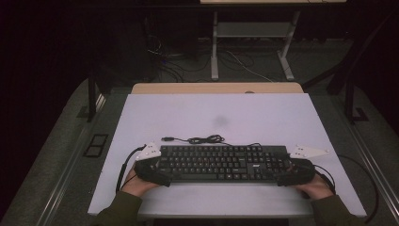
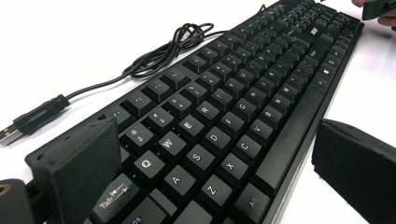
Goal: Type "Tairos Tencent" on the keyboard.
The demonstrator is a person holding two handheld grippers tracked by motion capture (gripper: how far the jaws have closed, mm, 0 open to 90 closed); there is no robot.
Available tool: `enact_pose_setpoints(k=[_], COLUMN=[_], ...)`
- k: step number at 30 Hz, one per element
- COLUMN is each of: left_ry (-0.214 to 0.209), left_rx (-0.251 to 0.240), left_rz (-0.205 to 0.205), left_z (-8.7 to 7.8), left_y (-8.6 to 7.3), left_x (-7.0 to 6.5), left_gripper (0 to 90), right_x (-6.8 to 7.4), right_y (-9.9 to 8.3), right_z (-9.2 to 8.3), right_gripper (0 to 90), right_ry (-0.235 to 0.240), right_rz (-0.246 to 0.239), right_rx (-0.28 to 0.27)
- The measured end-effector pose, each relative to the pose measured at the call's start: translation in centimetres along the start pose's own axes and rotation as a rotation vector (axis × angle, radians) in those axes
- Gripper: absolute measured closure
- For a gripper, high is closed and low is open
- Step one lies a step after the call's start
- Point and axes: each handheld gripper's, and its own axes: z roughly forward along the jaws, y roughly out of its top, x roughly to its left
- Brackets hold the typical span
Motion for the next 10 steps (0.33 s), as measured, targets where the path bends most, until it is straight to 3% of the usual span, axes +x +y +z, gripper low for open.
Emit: enact_pose_setpoints(k=[10], left_ry=[-0.004], left_rx=[-0.004], left_rz=[0.003], left_z=[-0.08], left_y=[0.15], left_x=[-0.03], left_gripper=[0.5], right_x=[0.02], right_y=[0.05], right_z=[-0.01], right_gripper=[13.5], right_ry=[0.003], right_rz=[-0.006], right_rx=[-0.004])
